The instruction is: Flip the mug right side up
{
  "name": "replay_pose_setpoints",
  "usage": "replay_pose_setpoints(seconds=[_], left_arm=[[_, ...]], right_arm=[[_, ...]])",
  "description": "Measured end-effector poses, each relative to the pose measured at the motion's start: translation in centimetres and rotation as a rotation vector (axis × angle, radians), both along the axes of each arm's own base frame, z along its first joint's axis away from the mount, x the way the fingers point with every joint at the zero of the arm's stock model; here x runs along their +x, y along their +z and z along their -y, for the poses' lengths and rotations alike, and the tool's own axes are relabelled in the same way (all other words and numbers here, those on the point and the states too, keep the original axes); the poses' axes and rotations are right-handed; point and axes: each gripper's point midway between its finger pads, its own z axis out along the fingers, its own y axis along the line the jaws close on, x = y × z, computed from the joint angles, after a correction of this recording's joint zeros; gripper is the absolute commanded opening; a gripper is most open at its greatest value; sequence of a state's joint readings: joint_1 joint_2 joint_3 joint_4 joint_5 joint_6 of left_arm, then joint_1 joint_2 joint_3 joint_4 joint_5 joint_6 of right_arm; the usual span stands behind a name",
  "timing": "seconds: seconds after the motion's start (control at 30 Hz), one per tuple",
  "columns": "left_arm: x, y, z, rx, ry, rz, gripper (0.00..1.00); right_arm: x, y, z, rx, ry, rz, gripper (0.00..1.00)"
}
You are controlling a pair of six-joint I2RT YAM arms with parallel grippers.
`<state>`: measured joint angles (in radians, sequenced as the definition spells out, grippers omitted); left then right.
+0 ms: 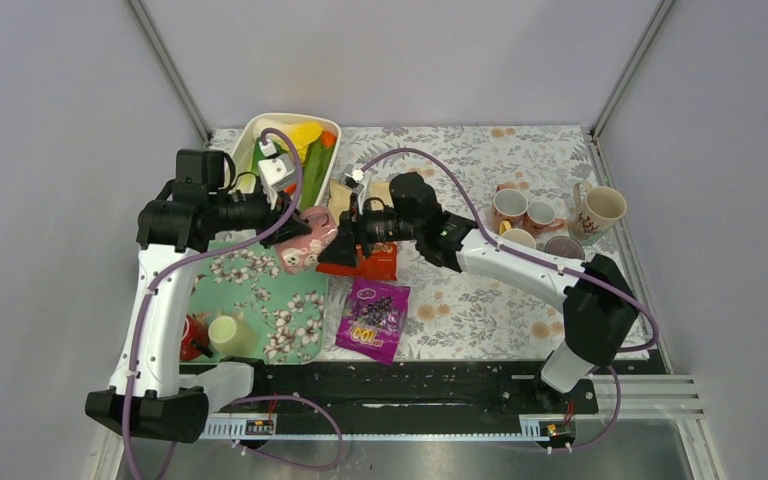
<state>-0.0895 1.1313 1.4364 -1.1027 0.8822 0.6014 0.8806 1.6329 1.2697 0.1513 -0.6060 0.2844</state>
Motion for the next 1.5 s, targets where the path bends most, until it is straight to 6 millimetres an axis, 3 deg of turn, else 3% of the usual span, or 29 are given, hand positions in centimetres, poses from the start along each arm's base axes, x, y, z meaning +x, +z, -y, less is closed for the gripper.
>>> replay_pose_setpoints(seconds=[0.07,0.1,0.2,0.23,0.33,0.4,0.43,0.57,0.73,0.83,0.93,1.0,1.13,1.23,1.4,1.5], left_arm=[[0.0,0.2,0.2,-0.010,-0.002,-0.001,0.00],[0.2,0.4,0.3,-0.014,-0.003,0.008,0.00],[0.5,0.9,0.3,-0.026,-0.003,0.040,0.00],[0.6,1.0,0.5,-0.034,-0.007,0.044,0.05],[0.8,1.0,1.0,-0.045,-0.023,0.062,0.69],[1.0,0.7,1.1,-0.046,-0.013,0.051,0.92],[1.2,0.4,0.9,-0.042,0.015,0.031,0.98],[2.5,0.1,-0.2,-0.005,0.110,0.030,0.99],[4.0,-0.7,-2.1,0.074,0.229,0.043,0.99],[4.9,-1.7,-3.8,0.153,0.309,0.049,0.99],[5.5,-3.9,-5.8,0.257,0.375,0.036,0.96],[5.4,-6.4,-7.6,0.356,0.415,-0.002,0.94],[4.4,-10.8,-10.9,0.539,0.452,-0.091,0.89],[3.6,-13.2,-13.4,0.643,0.471,-0.158,0.89],[2.8,-14.4,-17.3,0.729,0.522,-0.223,0.89],[2.0,-15.0,-18.8,0.760,0.528,-0.262,0.89]], right_arm=[[-1.2,0.5,-0.5,0.028,0.052,-0.019,0.11],[-1.9,1.0,-0.7,0.047,0.087,-0.019,0.01],[-3.0,2.2,-0.4,0.087,0.119,-0.020,0.00],[-2.9,2.5,-0.1,0.089,0.102,-0.011,0.00],[-2.7,2.6,0.9,0.058,0.036,0.024,0.00],[-2.2,2.2,1.7,0.008,-0.025,0.055,0.00],[-1.6,1.3,2.6,-0.050,-0.081,0.067,0.00],[1.7,-2.6,6.9,-0.279,-0.287,0.086,0.00],[4.3,-7.7,15.1,-0.606,-0.513,0.045,0.00],[4.0,-9.8,20.6,-0.799,-0.628,-0.010,0.00],[3.1,-10.9,23.4,-0.892,-0.683,-0.056,0.00],[1.6,-12.2,25.4,-0.965,-0.708,-0.103,0.00],[-1.6,-15.1,28.8,-1.081,-0.724,-0.204,0.00],[-2.7,-16.8,30.5,-1.129,-0.741,-0.263,0.00],[-3.2,-18.0,31.5,-1.150,-0.761,-0.320,0.00],[-2.8,-18.2,31.2,-1.134,-0.763,-0.334,0.18]])
